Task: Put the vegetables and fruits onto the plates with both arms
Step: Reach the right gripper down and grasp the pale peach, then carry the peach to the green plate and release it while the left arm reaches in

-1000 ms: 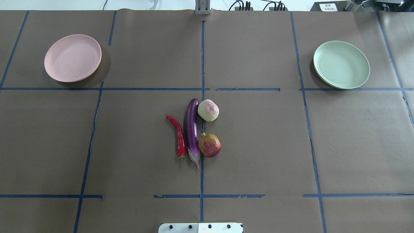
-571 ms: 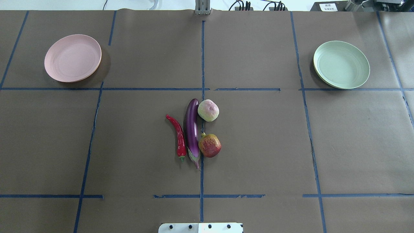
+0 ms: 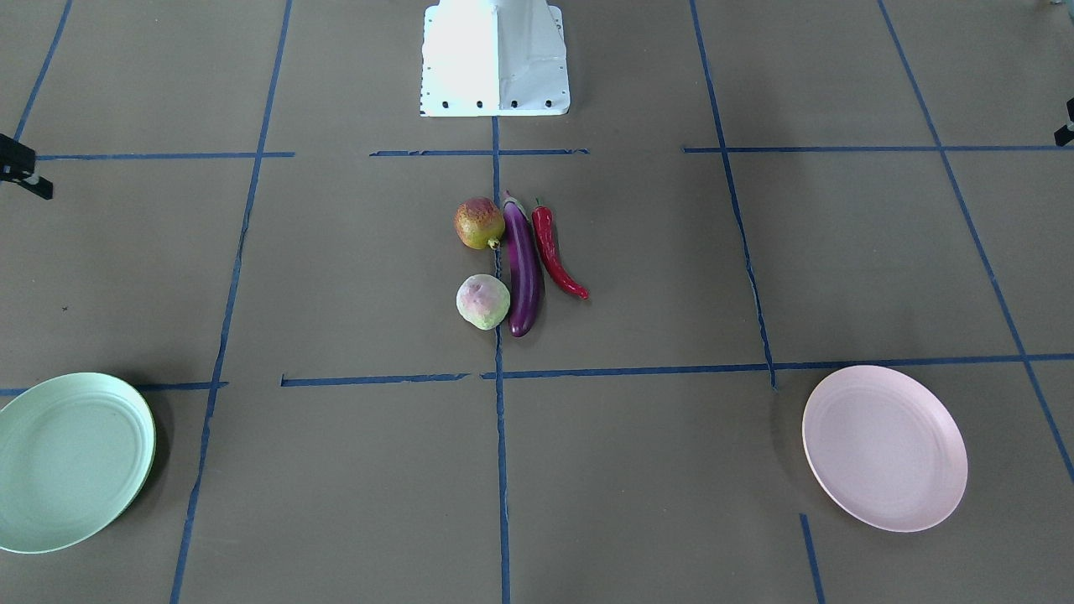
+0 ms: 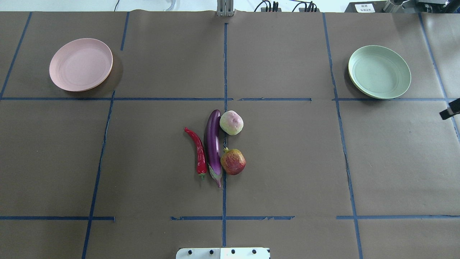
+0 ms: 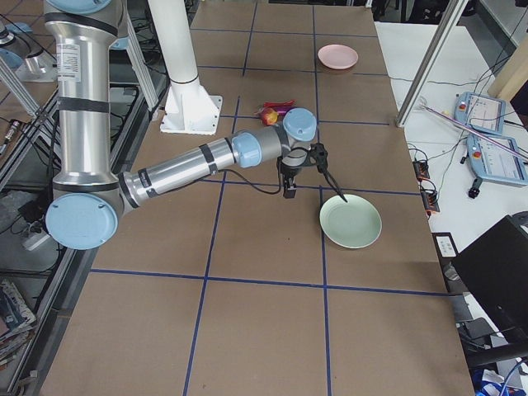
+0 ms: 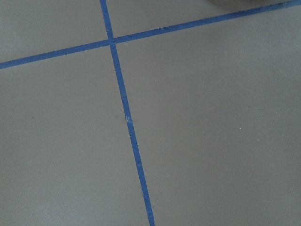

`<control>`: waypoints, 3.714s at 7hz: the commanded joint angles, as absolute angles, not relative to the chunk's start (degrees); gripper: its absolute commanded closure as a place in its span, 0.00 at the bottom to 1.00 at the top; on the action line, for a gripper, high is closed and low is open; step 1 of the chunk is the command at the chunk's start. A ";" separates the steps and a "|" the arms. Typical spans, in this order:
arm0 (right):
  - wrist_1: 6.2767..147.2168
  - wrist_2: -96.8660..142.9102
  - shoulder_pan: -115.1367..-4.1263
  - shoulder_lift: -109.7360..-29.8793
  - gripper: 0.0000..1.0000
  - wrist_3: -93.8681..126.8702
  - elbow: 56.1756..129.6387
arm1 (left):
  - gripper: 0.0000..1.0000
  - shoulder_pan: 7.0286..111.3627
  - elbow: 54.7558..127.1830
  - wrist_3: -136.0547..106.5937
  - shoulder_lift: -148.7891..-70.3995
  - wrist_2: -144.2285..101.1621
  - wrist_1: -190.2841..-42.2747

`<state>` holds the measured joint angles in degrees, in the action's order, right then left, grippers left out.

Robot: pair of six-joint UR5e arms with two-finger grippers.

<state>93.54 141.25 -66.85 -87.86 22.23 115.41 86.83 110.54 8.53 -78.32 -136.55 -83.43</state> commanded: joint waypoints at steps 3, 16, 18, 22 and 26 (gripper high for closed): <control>93.43 113.82 -36.97 -59.32 0.00 60.55 108.86 | 0.00 86.84 110.04 8.53 -78.31 -136.58 -83.50; 84.26 100.19 -38.62 -53.32 1.00 66.29 94.29 | 0.00 86.92 112.24 8.44 -77.18 -136.58 -87.68; 83.76 102.99 -50.29 -61.49 1.00 41.52 92.48 | 0.00 86.23 111.80 8.35 -76.90 -136.58 -91.65; 78.52 107.31 -64.42 -64.68 0.97 16.09 75.19 | 0.00 68.18 112.76 -32.81 -82.92 -139.66 -108.06; 65.77 107.40 -64.42 -66.09 0.00 16.52 68.20 | 0.00 47.08 110.14 -67.08 -105.24 -130.93 -107.67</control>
<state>68.39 107.43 -64.38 -65.62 16.24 68.65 53.73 111.45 -58.11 -98.86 -136.07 -107.69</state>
